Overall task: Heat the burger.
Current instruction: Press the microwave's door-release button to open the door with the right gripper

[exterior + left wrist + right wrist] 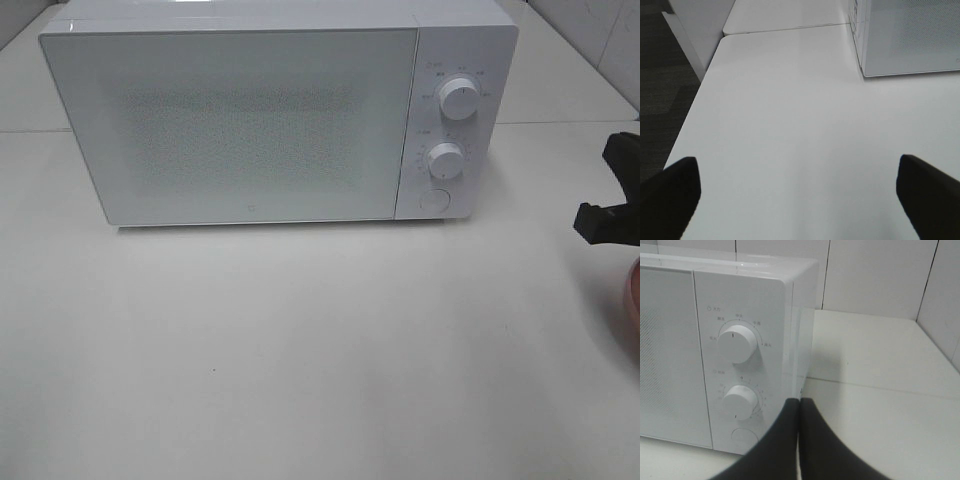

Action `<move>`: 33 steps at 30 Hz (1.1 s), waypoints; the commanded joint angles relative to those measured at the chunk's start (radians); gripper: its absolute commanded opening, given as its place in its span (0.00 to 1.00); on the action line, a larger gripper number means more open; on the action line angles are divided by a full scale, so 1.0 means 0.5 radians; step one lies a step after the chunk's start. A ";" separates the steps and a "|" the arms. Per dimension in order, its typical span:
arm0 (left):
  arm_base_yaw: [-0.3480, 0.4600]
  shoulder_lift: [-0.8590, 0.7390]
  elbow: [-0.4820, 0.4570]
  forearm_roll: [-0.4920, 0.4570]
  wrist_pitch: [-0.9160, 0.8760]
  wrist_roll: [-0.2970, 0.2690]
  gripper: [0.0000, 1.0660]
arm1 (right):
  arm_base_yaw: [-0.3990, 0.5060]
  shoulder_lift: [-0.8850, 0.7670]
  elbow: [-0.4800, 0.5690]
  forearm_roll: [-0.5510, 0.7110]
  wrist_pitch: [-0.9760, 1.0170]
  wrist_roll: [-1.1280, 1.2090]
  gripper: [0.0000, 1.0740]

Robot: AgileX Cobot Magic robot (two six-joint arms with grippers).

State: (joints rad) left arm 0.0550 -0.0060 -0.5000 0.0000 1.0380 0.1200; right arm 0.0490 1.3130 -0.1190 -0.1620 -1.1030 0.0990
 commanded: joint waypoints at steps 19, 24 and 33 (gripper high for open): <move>-0.008 -0.040 0.002 0.000 -0.010 -0.006 0.94 | 0.380 0.592 0.014 0.126 -0.204 1.890 0.00; -0.008 -0.040 0.002 0.000 -0.010 -0.006 0.94 | 0.600 0.782 -0.070 0.430 -0.248 2.252 0.00; -0.008 -0.040 0.002 0.000 -0.010 -0.006 0.94 | 0.782 0.964 -0.328 0.706 -0.196 2.414 0.00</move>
State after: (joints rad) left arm 0.0550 -0.0060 -0.5000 0.0000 1.0380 0.1200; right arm 0.4290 1.7800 -0.2530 0.1710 -1.2040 1.2900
